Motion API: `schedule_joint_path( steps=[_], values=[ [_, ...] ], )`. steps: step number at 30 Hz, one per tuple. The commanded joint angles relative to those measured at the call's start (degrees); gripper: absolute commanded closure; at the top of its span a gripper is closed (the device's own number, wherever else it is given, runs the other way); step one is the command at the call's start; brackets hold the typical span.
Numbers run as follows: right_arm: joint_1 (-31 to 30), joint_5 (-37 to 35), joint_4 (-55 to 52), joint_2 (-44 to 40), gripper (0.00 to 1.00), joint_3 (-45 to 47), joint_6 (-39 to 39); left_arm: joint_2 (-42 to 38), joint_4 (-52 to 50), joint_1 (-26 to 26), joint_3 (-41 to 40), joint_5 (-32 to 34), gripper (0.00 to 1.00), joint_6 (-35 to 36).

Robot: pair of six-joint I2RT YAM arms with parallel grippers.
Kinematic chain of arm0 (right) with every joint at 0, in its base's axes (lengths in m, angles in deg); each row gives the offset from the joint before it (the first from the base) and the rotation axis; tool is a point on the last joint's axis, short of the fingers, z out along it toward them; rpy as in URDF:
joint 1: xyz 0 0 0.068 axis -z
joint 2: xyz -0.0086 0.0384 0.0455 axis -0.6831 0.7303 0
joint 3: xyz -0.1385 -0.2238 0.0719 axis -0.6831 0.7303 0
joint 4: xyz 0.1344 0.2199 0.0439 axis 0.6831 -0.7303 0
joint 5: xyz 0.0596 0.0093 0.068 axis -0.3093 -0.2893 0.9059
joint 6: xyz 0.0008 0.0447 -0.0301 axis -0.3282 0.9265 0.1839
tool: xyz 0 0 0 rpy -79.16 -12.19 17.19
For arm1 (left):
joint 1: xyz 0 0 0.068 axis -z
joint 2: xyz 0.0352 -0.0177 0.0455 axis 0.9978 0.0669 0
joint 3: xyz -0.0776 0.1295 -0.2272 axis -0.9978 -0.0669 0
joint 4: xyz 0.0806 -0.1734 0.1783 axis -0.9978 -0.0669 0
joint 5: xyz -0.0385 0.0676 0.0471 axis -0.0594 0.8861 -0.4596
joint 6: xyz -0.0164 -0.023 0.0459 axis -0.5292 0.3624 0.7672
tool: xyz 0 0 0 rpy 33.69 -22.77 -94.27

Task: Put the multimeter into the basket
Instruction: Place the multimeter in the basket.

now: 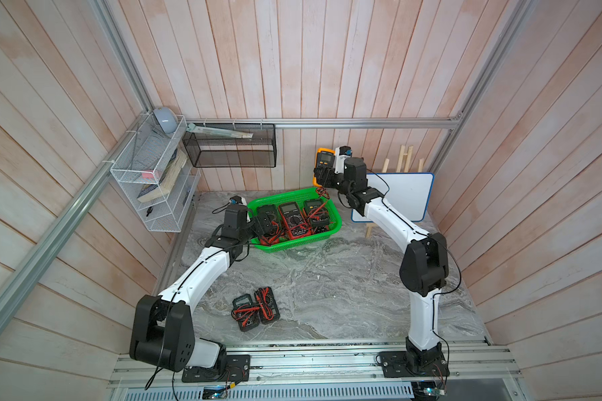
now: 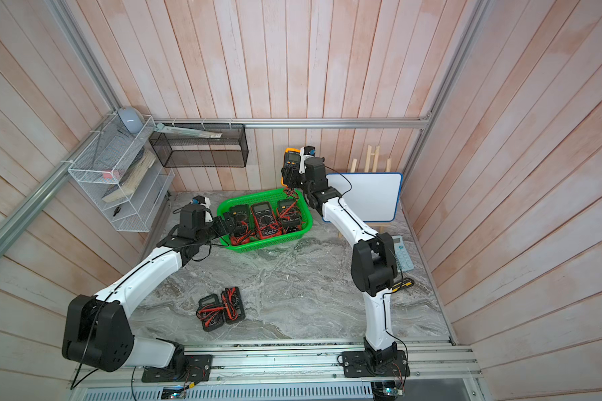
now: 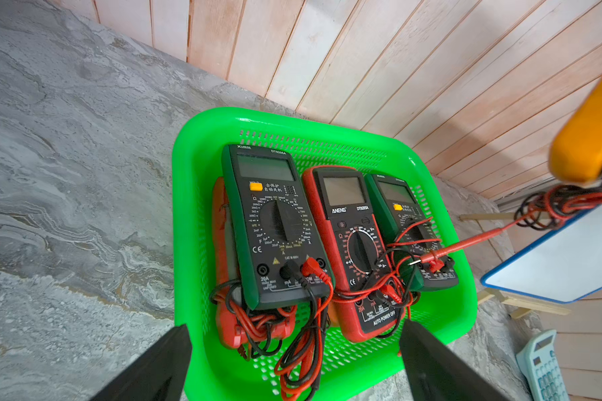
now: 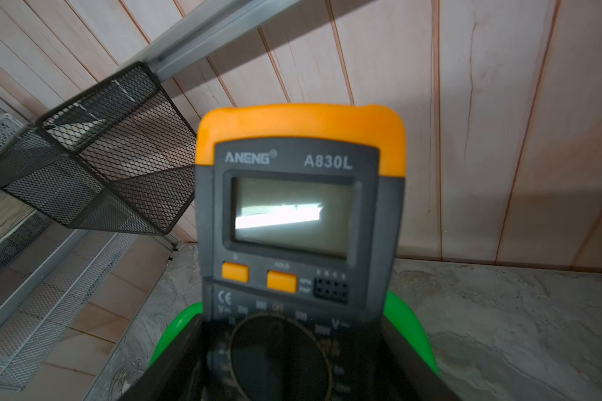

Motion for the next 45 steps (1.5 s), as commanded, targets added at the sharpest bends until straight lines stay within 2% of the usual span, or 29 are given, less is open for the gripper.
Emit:
schedule_joint_path(
  steps=[1,20,29,37,41,45],
  values=[
    [-0.45,1.10,4.29,1.92,0.67,-4.54,1.41,-1.18,-0.09,-0.20,-1.28,-0.20,0.00,-0.28],
    [-9.09,2.13,3.44,4.93,0.67,-1.00,0.72,-0.44,0.63,-0.21,-2.25,-0.55,0.00,-0.83],
    [-10.87,1.52,-0.14,4.21,0.67,5.26,-2.45,-0.18,0.80,-0.26,-2.25,-0.82,0.00,-1.16],
    [-11.70,1.34,-5.47,5.50,0.67,6.13,-5.11,-0.18,0.71,-0.27,-2.16,-0.90,0.00,-1.14],
    [-12.36,1.26,-8.50,6.98,0.63,4.98,-5.95,-0.18,0.79,-0.22,-2.24,-0.99,0.00,-1.16],
    [-12.74,0.47,-11.88,8.87,0.49,2.42,-6.69,-0.15,0.98,-0.20,-2.16,-0.99,0.00,-1.22]
  ],
)
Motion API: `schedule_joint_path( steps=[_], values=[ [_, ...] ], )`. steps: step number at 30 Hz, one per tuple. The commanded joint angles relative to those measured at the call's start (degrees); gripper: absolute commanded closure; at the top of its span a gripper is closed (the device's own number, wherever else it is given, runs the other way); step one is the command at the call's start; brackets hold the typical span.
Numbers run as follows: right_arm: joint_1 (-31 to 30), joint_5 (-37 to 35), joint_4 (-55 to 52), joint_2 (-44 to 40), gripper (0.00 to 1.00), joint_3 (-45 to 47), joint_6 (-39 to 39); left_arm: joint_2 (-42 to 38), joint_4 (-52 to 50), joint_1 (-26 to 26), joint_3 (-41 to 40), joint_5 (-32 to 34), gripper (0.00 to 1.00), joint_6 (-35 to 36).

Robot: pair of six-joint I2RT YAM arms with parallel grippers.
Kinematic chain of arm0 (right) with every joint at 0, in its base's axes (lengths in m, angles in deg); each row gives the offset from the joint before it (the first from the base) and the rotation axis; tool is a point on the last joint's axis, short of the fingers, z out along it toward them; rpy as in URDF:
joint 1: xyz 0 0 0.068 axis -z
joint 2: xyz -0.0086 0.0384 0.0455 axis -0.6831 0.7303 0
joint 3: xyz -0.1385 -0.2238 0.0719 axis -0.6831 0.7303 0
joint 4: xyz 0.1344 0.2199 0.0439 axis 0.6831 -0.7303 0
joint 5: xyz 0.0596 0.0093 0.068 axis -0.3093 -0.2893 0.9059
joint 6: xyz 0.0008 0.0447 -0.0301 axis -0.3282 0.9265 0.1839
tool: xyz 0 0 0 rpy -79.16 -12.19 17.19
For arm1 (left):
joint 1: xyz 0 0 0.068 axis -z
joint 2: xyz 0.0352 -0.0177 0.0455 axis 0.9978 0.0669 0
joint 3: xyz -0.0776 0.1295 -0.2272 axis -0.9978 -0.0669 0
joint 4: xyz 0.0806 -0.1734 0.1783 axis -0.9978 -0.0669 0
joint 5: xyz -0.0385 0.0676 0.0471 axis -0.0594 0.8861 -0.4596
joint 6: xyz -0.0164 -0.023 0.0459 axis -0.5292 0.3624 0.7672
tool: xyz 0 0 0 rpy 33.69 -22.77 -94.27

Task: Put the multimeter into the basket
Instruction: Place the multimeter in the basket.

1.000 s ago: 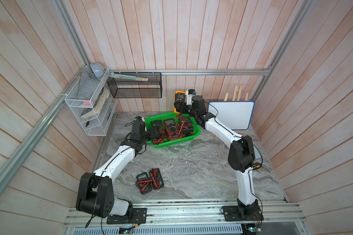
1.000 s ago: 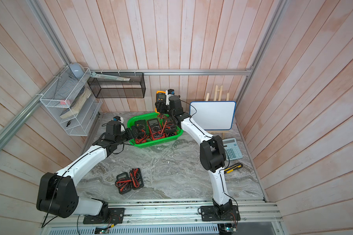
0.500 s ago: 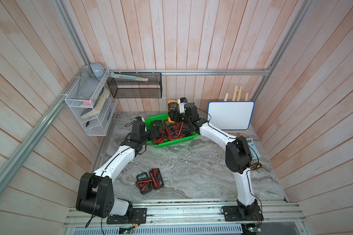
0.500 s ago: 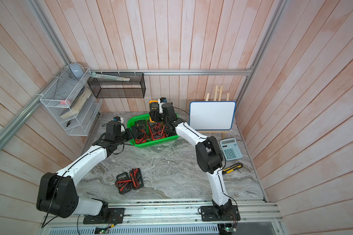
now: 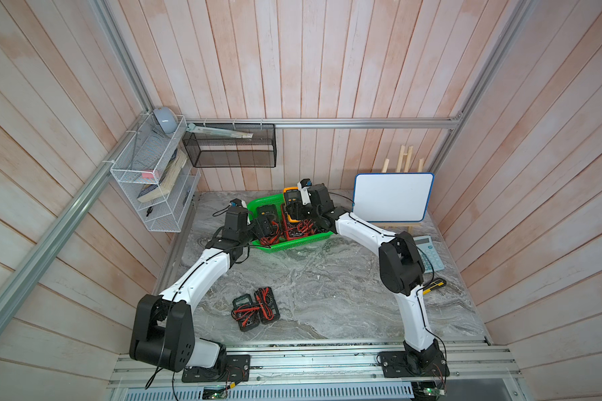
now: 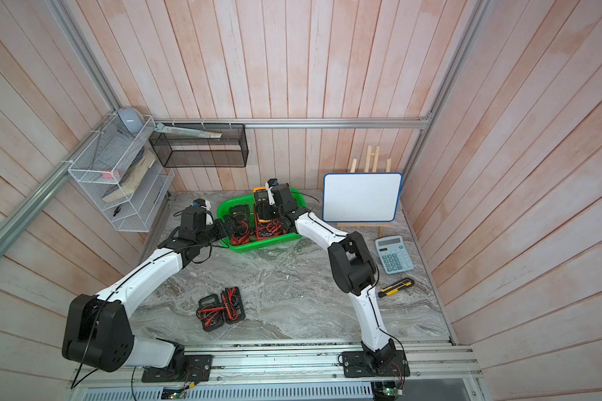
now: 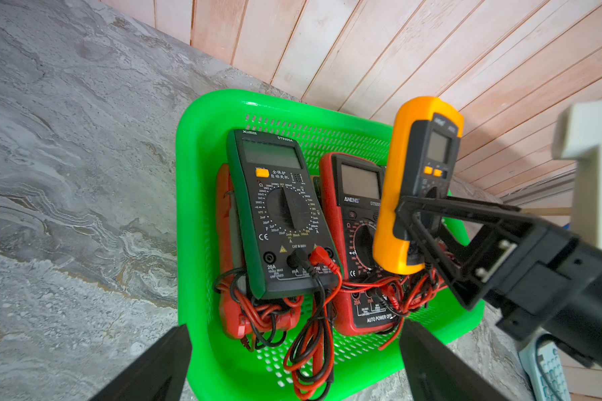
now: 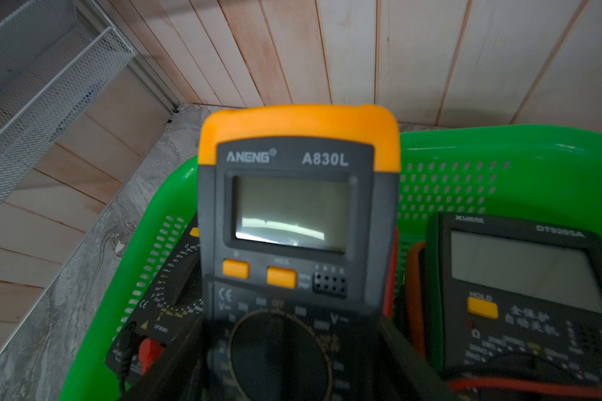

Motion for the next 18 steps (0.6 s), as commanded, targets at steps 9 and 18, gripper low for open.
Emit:
schedule_joint_path(
  steps=[9,18],
  values=[
    [-1.79,-2.31,-10.86,4.76,0.20,-7.47,-1.23,-0.26,0.86,-0.20,-0.73,-0.92,0.00,-0.15],
    [-2.06,-4.00,-13.62,4.71,0.07,-11.74,-1.03,-0.41,0.03,-0.20,-0.35,-1.01,0.00,-0.15]
  ],
)
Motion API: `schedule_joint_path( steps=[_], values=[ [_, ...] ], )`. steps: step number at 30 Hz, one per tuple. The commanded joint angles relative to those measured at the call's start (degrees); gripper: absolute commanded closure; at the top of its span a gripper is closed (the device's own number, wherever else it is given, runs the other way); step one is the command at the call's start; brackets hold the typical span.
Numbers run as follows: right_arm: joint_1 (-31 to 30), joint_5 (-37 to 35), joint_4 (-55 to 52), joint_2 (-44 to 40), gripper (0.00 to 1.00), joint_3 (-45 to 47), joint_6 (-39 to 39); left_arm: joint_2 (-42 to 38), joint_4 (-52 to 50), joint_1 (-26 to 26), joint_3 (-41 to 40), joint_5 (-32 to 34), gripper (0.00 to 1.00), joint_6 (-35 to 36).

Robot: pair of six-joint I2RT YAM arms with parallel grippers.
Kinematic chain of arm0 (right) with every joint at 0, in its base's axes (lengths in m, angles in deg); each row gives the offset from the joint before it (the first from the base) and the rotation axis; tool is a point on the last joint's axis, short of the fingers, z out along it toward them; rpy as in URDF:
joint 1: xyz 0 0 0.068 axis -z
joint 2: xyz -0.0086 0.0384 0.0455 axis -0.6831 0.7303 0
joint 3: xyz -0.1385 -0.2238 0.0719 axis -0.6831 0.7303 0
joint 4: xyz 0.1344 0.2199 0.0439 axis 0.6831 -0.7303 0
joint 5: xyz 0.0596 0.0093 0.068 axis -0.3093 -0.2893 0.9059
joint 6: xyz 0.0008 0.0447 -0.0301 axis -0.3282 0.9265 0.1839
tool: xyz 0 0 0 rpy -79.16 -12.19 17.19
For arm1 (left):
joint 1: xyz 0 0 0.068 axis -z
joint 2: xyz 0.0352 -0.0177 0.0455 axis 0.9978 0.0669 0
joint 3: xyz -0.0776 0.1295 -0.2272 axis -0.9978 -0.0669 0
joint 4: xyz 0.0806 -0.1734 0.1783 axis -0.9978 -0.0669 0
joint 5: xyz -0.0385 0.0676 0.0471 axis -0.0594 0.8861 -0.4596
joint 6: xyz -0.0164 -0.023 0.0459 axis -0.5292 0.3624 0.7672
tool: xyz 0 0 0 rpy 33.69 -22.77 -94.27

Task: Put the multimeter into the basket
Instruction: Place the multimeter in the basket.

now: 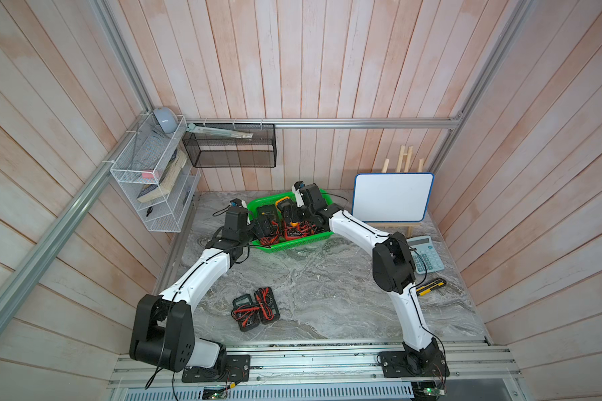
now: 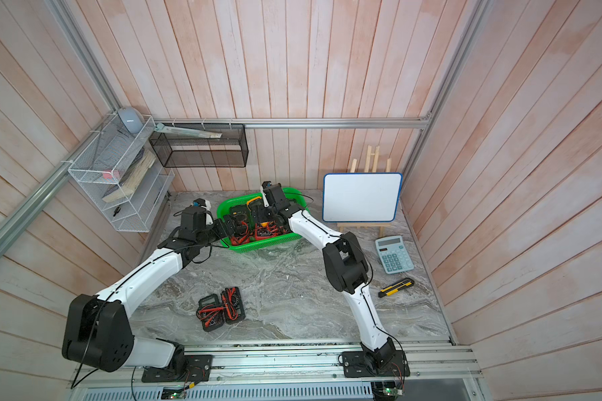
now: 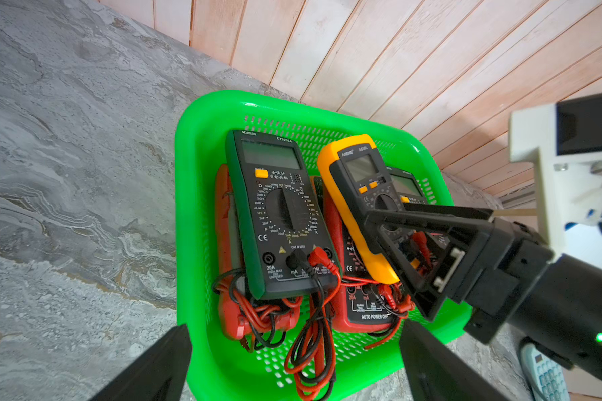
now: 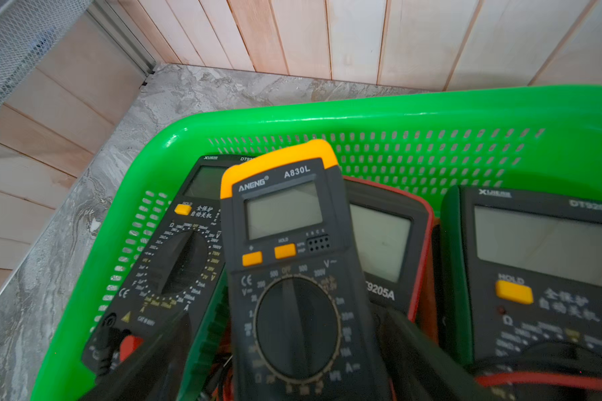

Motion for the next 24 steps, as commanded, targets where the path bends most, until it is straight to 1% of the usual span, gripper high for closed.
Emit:
schedule_joint_path(
  steps=[1,7,11,24],
  values=[
    [-0.37,-1.41,-3.21,0.97,0.06,-3.30,-0.30,-0.40,-0.18,-0.22,-0.36,-0.87,0.00,-0.18],
    [-0.38,-2.49,-5.72,0.02,0.02,-6.92,-0.75,0.67,-0.28,-0.25,0.13,-0.78,0.00,-0.44],
    [-0.42,-2.20,-5.54,-1.45,0.02,-7.29,-0.53,0.99,-0.63,-0.20,0.34,-0.80,0.00,-0.51],
    [-0.41,-3.08,-6.14,-7.19,0.02,-6.66,-0.42,-3.52,-4.60,-0.20,-2.23,1.97,0.00,1.14]
  ],
)
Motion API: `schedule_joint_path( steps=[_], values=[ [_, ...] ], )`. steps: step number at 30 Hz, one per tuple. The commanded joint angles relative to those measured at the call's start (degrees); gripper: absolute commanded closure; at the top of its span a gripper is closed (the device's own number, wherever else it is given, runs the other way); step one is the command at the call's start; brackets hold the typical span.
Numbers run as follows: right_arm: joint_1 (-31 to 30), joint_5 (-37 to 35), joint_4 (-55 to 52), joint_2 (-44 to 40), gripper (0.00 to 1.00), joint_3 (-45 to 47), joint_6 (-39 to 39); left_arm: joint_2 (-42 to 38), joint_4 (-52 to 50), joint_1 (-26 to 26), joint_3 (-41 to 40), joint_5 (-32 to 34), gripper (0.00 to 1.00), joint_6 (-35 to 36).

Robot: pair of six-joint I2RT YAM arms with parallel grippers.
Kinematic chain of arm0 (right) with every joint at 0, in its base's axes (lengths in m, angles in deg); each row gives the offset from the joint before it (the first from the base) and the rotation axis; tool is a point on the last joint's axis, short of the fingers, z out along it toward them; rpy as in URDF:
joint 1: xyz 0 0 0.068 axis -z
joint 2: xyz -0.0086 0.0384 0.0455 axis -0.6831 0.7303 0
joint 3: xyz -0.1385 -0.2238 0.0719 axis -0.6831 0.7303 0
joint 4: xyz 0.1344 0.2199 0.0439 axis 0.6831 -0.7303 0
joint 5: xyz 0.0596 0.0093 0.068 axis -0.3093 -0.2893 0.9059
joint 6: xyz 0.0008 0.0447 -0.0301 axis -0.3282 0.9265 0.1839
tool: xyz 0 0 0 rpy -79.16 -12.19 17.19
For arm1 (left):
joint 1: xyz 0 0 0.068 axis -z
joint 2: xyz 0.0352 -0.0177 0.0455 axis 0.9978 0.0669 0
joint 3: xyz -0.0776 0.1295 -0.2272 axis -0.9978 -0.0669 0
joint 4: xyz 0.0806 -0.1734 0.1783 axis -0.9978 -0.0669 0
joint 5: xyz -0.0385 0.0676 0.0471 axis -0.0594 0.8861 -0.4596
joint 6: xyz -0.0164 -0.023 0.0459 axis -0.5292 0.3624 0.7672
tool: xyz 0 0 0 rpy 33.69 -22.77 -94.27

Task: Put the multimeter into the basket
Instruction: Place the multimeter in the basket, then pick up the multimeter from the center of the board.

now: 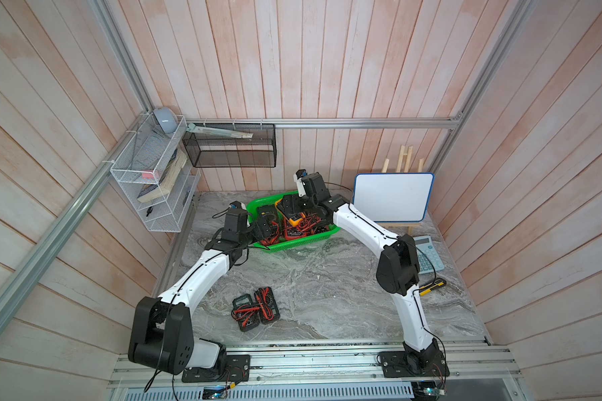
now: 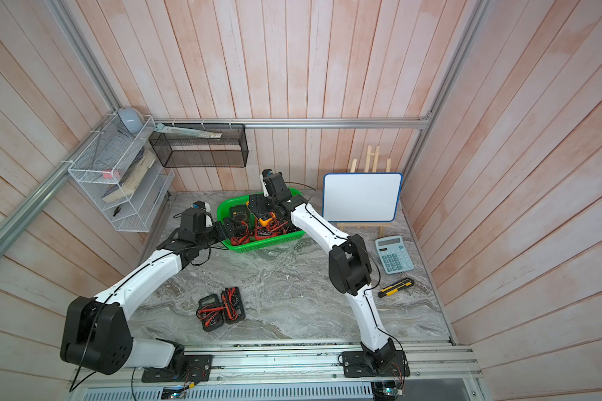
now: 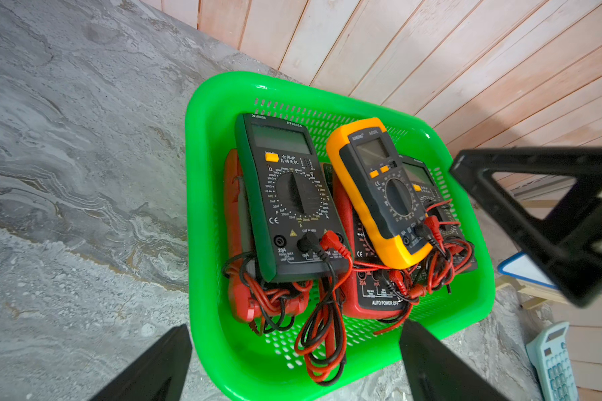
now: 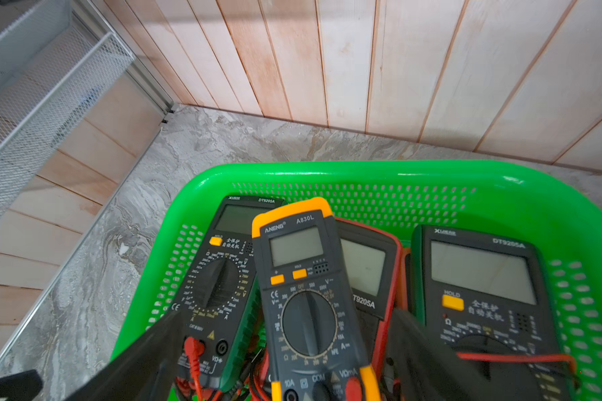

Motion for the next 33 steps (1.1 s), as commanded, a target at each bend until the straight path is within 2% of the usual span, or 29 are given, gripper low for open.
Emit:
schedule_joint_path(
  steps=[1,8,18,25,33],
  values=[
    [-0.38,-0.78,-0.68,-4.17,0.02,-0.52,-0.20,-2.33,-1.83,-0.20,-1.39,1.68,0.00,1.09],
    [-0.59,-0.25,1.78,-10.19,0.02,6.17,1.93,-6.27,-2.50,-0.20,-4.58,2.90,0.01,-0.34],
    [-2.72,0.45,10.18,-24.40,0.02,30.82,6.25,-11.73,-4.53,-0.25,-10.07,3.34,0.00,-3.11],
    [-7.96,0.19,13.12,-30.26,0.02,45.04,9.26,-14.32,-5.40,-0.24,-13.53,2.81,0.00,-5.20],
    [-15.81,0.06,13.15,-30.63,0.02,51.57,10.75,-16.14,-5.46,-0.29,-17.23,0.34,0.00,-8.28]
  ],
)
